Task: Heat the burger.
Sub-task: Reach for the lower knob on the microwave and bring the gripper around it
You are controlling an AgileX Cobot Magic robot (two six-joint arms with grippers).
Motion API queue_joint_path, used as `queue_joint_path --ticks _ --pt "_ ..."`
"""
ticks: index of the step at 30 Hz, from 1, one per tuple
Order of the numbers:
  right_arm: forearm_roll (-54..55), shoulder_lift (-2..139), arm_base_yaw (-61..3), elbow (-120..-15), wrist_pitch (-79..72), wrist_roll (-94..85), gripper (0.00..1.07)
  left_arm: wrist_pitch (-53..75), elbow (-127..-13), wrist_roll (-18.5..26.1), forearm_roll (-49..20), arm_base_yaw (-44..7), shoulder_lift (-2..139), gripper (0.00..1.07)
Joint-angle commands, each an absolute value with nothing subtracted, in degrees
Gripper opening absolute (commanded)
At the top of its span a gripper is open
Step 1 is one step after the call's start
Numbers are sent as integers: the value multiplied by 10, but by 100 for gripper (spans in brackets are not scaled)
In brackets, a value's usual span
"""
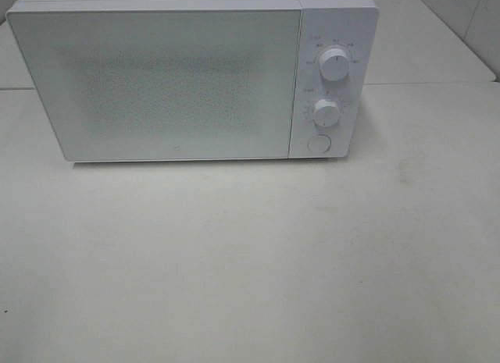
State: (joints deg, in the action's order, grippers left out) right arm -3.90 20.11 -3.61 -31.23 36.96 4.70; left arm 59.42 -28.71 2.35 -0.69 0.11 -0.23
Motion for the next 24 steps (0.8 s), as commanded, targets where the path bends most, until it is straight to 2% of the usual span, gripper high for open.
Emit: queue_joint_path --ticks 1,24 --pt "-38 219 -36 -315 339 52 76 589 -285 21 -11 3 -19 94" --pt "-38 426 -36 -315 72 52 76 589 -285 21 -11 3 -19 94"
